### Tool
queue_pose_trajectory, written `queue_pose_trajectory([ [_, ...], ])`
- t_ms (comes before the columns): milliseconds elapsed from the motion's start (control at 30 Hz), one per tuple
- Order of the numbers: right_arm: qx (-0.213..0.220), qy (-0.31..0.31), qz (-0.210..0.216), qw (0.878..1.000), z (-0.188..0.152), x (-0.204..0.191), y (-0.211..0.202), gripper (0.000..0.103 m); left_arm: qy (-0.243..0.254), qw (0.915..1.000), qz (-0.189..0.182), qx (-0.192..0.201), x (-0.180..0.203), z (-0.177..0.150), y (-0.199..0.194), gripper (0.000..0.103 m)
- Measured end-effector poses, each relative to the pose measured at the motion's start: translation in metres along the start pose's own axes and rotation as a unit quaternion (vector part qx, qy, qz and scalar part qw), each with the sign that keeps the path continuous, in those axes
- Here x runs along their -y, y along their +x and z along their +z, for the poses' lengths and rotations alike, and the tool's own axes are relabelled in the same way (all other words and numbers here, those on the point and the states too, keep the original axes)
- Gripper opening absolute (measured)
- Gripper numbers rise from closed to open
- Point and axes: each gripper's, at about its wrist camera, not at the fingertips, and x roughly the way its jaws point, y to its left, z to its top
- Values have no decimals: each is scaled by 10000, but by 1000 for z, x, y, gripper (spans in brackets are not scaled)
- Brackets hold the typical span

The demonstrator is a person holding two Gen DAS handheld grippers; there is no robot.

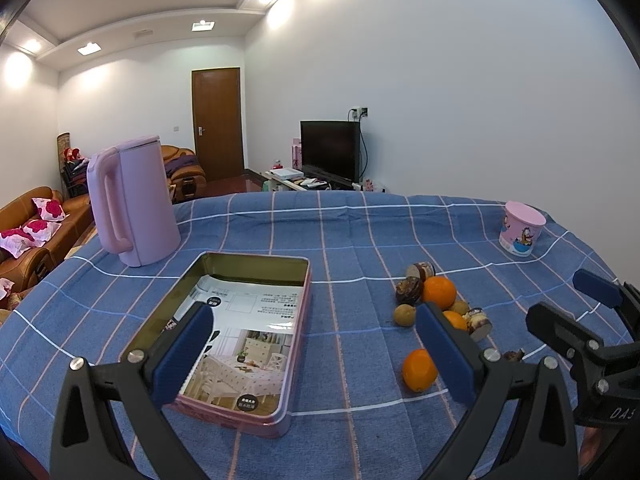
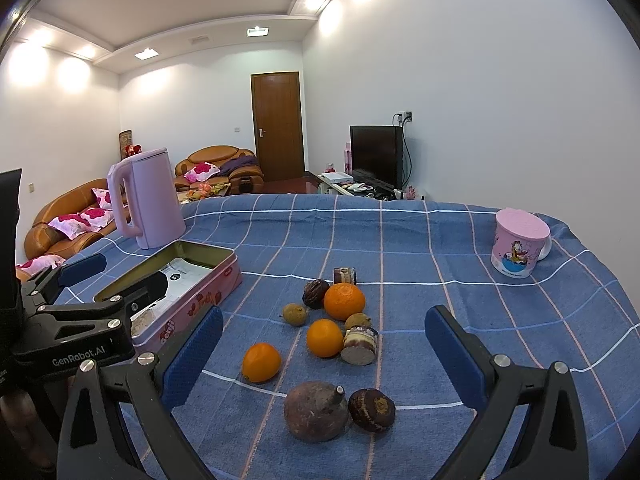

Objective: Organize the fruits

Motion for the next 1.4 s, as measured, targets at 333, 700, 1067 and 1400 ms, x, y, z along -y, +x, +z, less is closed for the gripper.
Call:
queue_pose_trajectory([
  [333,-17,35,-30,10000,-3,3,1,102,18,10000,21,-52,-2,-4,2,103],
  [700,-113,164,-53,9998,-11,19,5,102,216,9996,-25,-197,21,-10,14,103],
  [1067,-347,709,-379,9962,-38,72,4,102,301,9966,-613,-469,56,-23,26,103],
  [1400,-348,932,-642,9930,-51,101,-4,102,765,9877,-1140,-743,106,-39,28,94],
])
